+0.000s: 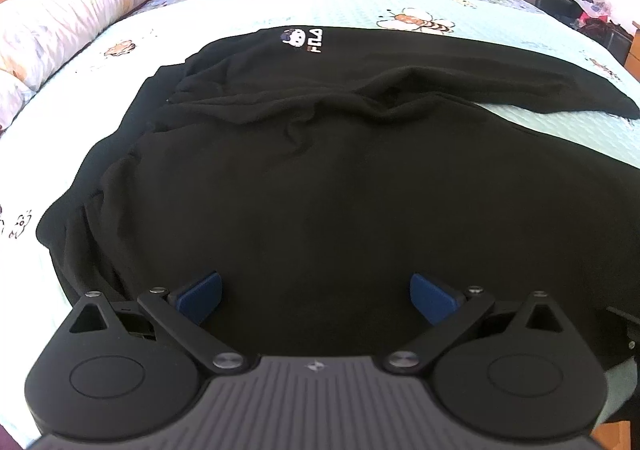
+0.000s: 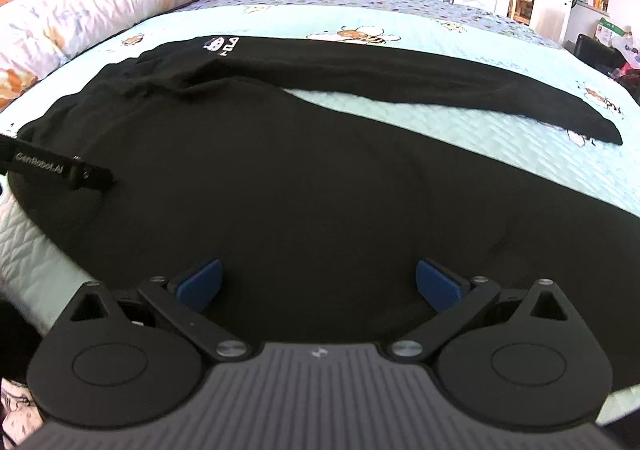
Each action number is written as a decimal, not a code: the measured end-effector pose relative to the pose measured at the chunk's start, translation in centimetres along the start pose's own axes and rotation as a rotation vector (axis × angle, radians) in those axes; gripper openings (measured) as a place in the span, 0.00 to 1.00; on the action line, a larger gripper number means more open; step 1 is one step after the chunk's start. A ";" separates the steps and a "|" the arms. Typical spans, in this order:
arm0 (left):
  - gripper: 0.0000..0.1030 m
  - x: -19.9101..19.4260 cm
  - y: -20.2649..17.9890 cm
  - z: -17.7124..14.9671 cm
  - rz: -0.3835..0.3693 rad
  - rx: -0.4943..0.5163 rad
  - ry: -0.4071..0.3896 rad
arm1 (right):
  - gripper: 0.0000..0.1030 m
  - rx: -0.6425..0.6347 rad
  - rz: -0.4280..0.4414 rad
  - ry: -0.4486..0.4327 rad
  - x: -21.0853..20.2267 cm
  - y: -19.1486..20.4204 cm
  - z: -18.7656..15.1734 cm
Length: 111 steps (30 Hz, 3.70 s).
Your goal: Fold clothes
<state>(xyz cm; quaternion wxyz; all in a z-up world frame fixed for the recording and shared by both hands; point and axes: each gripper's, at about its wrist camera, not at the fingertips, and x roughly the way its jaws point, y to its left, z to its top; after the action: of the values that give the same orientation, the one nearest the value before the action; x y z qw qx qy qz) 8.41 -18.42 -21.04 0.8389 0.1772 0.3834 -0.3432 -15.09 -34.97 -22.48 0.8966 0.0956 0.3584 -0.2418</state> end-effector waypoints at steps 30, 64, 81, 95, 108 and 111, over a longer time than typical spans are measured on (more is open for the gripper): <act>0.99 -7.9 -2.7 7.0 0.012 0.109 -0.229 | 1.00 0.015 0.007 0.019 -0.3 0.1 0.0; 0.99 -12.3 -4.8 9.4 0.021 0.156 -0.365 | 1.00 0.016 0.019 0.016 -0.2 -0.4 0.0; 0.99 -13.4 -4.6 10.1 0.048 0.152 -0.380 | 1.00 0.013 0.019 0.014 -0.2 -0.5 -0.1; 0.99 -13.8 -4.9 10.2 0.057 0.165 -0.384 | 1.00 0.014 0.020 0.014 -0.3 -0.5 -0.1; 0.99 -14.6 -6.7 10.4 -0.049 0.199 -0.398 | 1.00 0.014 0.020 0.013 -0.2 -0.5 -0.1; 0.99 -14.6 -7.3 10.4 -0.066 0.208 -0.397 | 1.00 0.014 0.021 0.013 -0.2 -0.5 -0.1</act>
<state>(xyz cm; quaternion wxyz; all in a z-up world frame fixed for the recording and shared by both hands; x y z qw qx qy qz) 1.77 -22.96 -3.39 0.8634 0.1790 0.1790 -0.4364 -15.51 -35.30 -22.36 0.8960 0.1073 0.3615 -0.2345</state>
